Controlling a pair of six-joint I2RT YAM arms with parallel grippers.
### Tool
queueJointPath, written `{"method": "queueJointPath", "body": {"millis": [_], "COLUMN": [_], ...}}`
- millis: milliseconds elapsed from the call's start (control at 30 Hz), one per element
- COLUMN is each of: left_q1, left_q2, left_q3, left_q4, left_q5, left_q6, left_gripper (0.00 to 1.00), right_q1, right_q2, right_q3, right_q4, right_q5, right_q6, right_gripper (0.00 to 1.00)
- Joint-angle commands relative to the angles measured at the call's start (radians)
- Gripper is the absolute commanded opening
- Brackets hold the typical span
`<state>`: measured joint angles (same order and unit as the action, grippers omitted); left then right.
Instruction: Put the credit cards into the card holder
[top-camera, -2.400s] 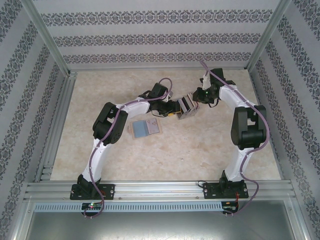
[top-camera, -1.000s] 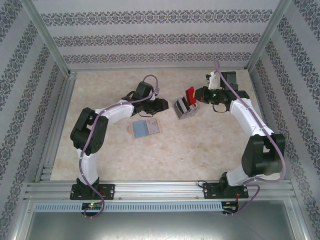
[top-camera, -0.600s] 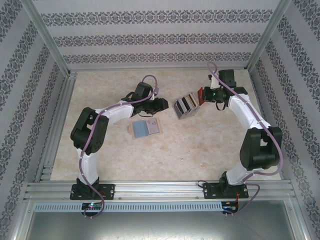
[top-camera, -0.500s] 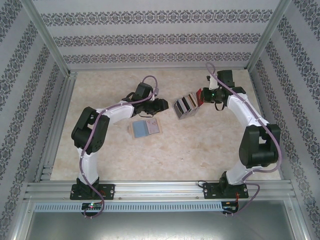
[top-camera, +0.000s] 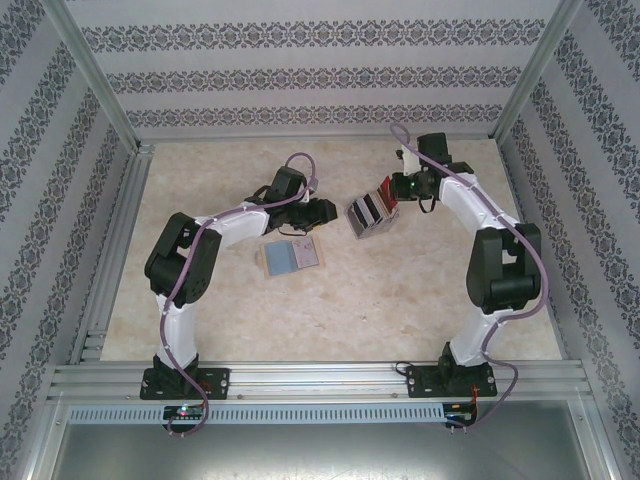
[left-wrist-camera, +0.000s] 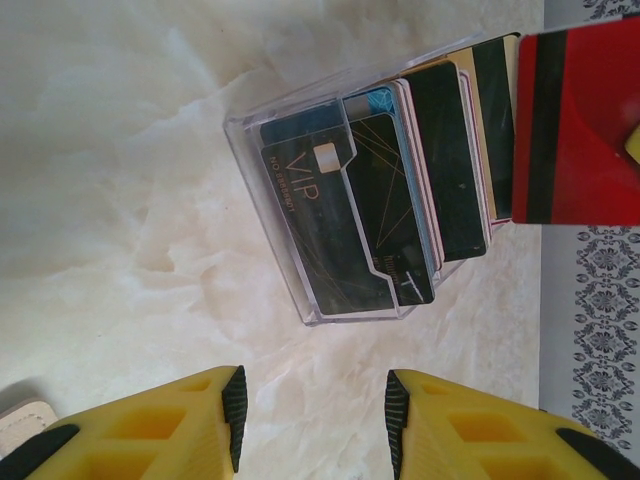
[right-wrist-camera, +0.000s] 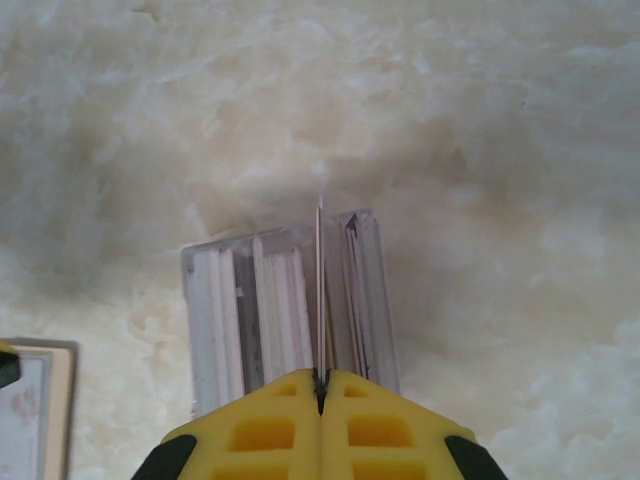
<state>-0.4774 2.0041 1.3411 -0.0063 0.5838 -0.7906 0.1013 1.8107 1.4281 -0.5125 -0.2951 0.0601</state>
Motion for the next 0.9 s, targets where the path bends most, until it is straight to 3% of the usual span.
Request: {"method": "queueJointPath", "body": {"millis": [0,267,433,467,567,700,800,867], "left_q1": [0.002,0.002,0.001,0.001,0.002,0.002,0.002,0.002], "left_q2": [0.013,0.019,0.025,0.025,0.027,0.026,0.021,0.018], "left_q3": [0.007,0.006,0.007,0.007,0.006,0.006,0.006,0.004], "left_q4": [0.039,0.041,0.043,0.044,0.045,0.045,0.042,0.039], "left_q5": [0.020,0.023,0.025,0.025,0.025,0.025,0.025,0.024], "left_q6": [-0.005,-0.004,-0.006,-0.008,-0.009,-0.010,-0.006,-0.005], "left_gripper": [0.43,0.43,0.43,0.43,0.43,0.43,0.43,0.43], "right_q1": [0.013,0.042,0.038,0.036,0.024,0.008,0.006,0.008], "right_q2": [0.035,0.036,0.035,0.032,0.021,0.033,0.037,0.036], "right_q3": [0.048,-0.008,-0.004,-0.005,-0.008,0.000,0.003,0.005], "right_q4": [-0.054,-0.030,-0.032,-0.030,-0.011,0.005,-0.003,-0.012], "right_q5": [0.072,0.076,0.077,0.065,-0.011,-0.116,-0.057,0.010], "right_q6": [-0.082,-0.144,-0.129,-0.121,-0.087,-0.046,-0.034,-0.036], "right_gripper": [0.08,0.09,0.15,0.21,0.25,0.27,0.28,0.36]}}
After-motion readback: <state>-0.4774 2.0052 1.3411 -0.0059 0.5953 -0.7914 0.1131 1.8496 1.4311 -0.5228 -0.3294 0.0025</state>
